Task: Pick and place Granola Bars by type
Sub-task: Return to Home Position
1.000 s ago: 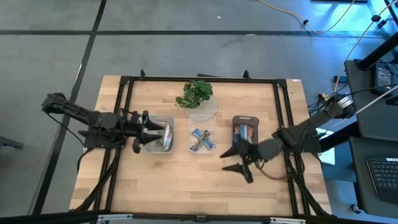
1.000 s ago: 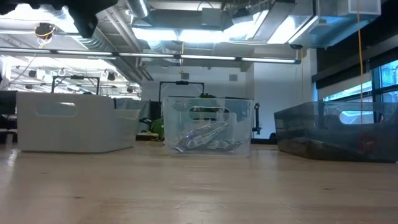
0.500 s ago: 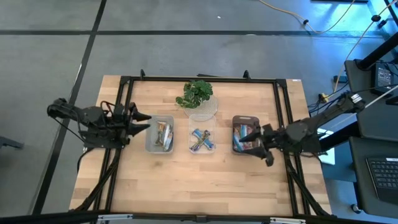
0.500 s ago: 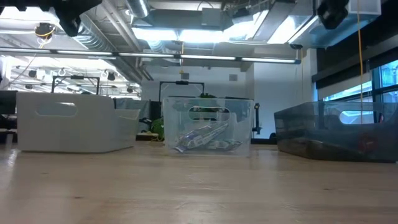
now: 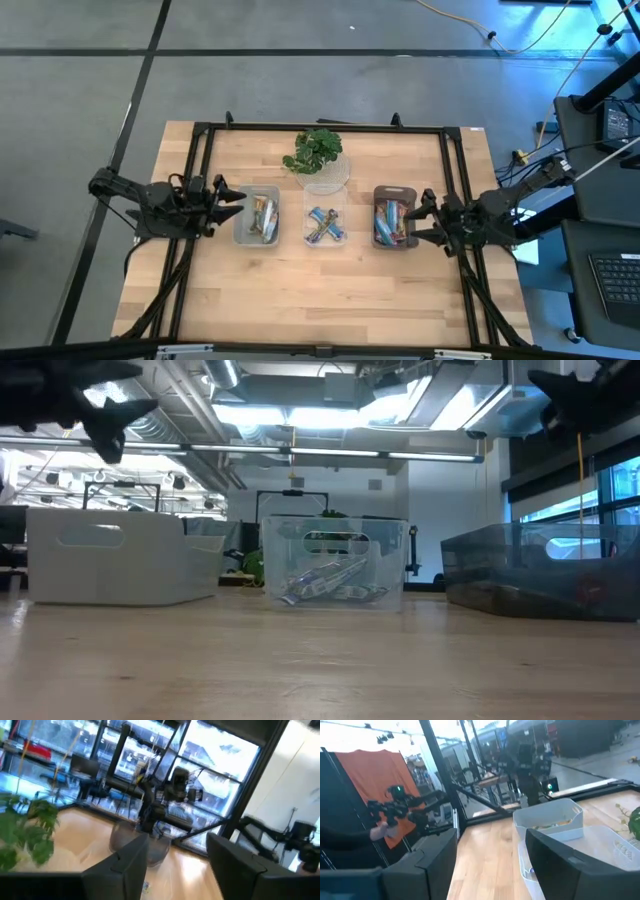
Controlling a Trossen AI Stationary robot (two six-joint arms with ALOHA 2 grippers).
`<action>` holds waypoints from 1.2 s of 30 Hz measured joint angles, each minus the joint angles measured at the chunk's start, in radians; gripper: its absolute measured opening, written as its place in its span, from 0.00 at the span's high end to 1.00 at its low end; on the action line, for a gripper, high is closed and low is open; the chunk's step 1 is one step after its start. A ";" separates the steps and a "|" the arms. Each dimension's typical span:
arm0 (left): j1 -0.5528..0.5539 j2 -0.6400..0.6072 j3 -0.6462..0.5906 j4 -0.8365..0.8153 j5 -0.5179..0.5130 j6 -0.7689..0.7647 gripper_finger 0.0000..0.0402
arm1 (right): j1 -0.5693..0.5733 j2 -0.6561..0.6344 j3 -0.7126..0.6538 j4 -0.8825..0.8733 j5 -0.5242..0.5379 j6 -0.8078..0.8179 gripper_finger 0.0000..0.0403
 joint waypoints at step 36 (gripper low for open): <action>0.000 0.002 -0.047 0.026 -0.027 0.035 0.52 | 0.000 -0.308 -0.179 -0.161 -0.033 -0.204 0.41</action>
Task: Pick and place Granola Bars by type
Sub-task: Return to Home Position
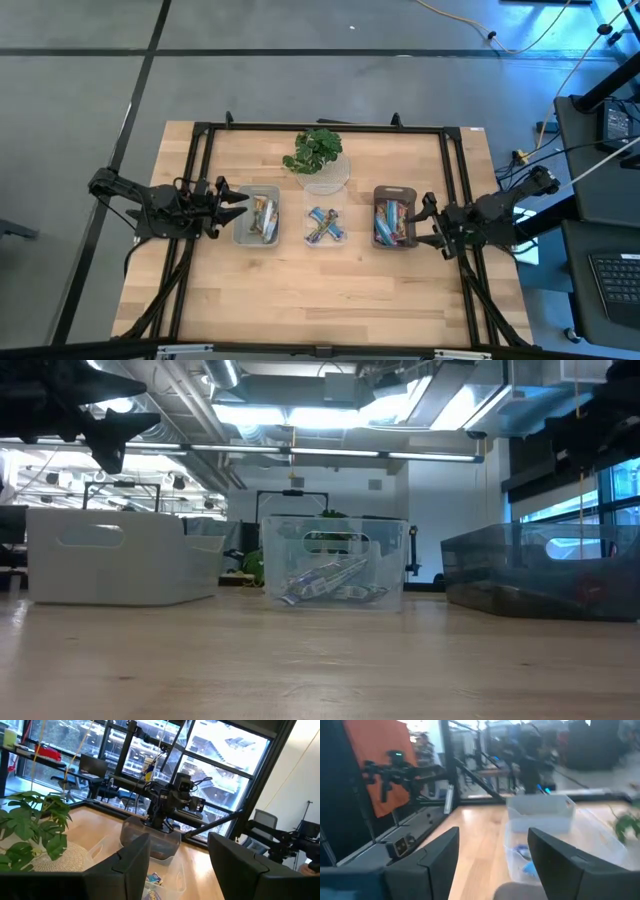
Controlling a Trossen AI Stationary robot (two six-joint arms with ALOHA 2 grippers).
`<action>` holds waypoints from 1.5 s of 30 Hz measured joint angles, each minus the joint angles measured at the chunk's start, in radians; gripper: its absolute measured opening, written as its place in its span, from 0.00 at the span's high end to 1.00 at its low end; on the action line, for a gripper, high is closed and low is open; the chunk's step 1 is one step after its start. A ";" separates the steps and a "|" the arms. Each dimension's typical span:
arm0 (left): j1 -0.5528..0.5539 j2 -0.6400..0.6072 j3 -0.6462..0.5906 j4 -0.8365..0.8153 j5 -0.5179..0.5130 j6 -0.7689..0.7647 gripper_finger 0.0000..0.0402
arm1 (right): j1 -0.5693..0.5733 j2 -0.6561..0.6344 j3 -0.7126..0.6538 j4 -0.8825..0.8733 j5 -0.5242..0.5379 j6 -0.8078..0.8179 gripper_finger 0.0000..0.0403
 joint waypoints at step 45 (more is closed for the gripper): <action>0.000 0.000 0.000 -0.010 0.000 0.000 0.52 | 0.000 0.000 -0.007 0.017 -0.038 -0.082 0.41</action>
